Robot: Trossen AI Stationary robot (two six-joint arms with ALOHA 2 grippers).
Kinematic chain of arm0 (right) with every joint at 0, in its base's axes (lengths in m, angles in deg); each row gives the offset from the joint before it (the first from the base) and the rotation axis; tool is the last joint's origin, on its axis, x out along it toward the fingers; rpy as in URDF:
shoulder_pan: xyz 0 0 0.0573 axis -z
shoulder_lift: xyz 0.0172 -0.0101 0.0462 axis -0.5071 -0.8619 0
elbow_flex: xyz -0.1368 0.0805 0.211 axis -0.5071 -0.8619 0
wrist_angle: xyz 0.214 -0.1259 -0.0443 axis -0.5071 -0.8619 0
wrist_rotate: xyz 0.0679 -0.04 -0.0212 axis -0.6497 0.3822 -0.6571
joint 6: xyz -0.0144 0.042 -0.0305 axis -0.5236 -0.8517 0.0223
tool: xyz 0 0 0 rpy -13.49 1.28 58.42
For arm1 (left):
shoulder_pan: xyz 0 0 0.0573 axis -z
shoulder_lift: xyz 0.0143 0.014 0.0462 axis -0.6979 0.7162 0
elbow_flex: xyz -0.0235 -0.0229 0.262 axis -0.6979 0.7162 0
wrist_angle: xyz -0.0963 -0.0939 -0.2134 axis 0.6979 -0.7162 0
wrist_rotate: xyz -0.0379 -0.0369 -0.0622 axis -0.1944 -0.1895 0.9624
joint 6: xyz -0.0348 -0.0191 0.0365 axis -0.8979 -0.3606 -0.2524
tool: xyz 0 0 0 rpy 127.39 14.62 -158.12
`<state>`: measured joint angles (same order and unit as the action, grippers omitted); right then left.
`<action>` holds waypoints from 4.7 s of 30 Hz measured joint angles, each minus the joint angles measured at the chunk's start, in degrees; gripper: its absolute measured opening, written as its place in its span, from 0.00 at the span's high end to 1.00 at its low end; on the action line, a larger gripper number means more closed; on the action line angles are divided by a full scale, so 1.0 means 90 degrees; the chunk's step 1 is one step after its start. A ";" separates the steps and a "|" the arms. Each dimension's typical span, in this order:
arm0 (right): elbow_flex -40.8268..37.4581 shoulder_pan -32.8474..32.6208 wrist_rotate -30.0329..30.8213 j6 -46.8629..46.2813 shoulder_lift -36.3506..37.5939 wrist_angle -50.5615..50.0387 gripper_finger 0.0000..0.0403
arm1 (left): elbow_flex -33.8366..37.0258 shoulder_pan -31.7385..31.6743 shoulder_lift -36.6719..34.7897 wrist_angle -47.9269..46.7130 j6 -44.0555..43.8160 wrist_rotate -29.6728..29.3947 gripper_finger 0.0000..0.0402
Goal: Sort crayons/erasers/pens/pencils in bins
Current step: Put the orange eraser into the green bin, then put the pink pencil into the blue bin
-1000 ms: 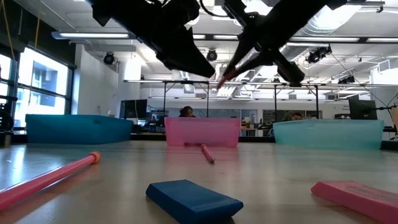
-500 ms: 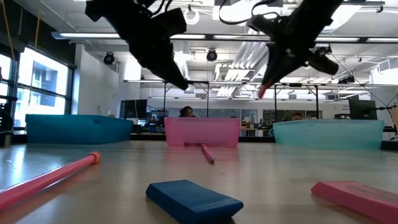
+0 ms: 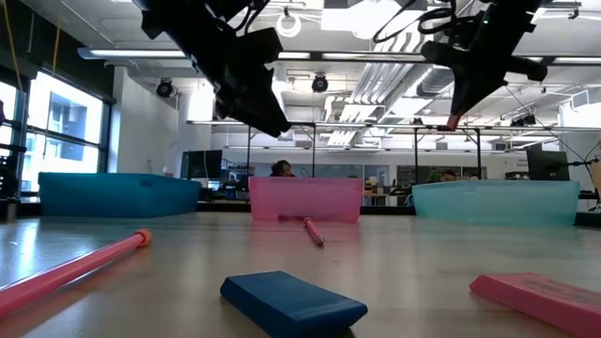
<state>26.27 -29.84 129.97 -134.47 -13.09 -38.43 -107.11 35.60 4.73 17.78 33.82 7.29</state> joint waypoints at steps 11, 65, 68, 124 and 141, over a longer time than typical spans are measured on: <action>0.0000 0.1629 0.1323 0.2055 0.0152 -0.0305 0.99 | 0.0000 -0.0084 0.0002 0.0093 -0.0276 0.0008 0.53; -0.0007 0.5932 -0.4990 0.7004 -0.2612 0.1284 0.71 | 0.0000 0.0022 -0.0038 -0.1423 -0.1591 -0.0025 0.53; -0.0007 0.5932 -0.4988 0.7002 -0.2612 0.1195 0.69 | -0.0003 0.0022 -0.0185 -0.1897 -0.1910 -0.0017 0.53; 0.2469 0.0101 -0.2553 0.2247 -0.2518 0.2926 0.68 | 0.0000 -0.3191 -0.2242 -0.6364 0.0381 -0.0741 0.53; 0.4186 -0.0320 -0.3285 0.0698 -0.4900 0.1850 0.68 | 0.0000 -0.4039 -0.2256 -0.5987 0.0955 0.0102 0.53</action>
<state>63.94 -32.71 100.41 -128.18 -57.19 -21.78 -107.11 -0.75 -15.58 -36.10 42.42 8.22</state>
